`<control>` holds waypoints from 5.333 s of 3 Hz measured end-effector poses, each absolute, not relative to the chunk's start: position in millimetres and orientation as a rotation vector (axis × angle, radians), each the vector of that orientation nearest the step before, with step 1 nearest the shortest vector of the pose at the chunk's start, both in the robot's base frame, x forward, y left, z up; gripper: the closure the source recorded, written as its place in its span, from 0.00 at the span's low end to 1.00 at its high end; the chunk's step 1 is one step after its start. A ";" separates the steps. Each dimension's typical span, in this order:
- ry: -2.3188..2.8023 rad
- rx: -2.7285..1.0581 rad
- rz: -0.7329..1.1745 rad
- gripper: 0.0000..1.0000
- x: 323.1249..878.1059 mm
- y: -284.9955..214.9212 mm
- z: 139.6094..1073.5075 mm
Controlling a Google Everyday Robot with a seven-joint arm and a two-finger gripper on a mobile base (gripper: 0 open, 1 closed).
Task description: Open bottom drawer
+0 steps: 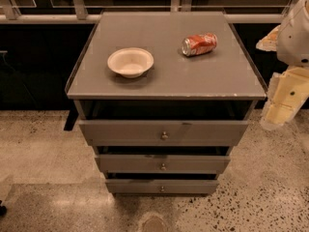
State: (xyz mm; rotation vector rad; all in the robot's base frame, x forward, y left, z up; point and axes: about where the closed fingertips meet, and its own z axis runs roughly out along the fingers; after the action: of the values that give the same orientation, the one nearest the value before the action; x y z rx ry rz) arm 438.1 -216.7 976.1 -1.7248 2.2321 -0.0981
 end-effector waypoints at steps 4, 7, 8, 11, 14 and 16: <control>2.244 -1.348 0.296 0.00 388.9 -214.1 799.5; 2.341 -1.087 0.304 0.00 376.3 -238.1 730.5; 2.379 -0.991 0.336 0.00 360.4 -239.0 657.3; 2.371 -0.950 0.338 0.00 359.4 -231.9 600.8; 2.218 -0.927 0.535 0.00 398.2 -183.7 492.9; 2.220 -0.937 0.580 0.19 410.5 -173.4 459.9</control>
Offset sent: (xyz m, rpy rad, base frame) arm -0.0024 -0.0185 -0.1126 0.2879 -0.2216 -0.1310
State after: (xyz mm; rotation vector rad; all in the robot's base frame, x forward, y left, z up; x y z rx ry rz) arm 410.5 -173.4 459.9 -0.9367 2.2204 0.5799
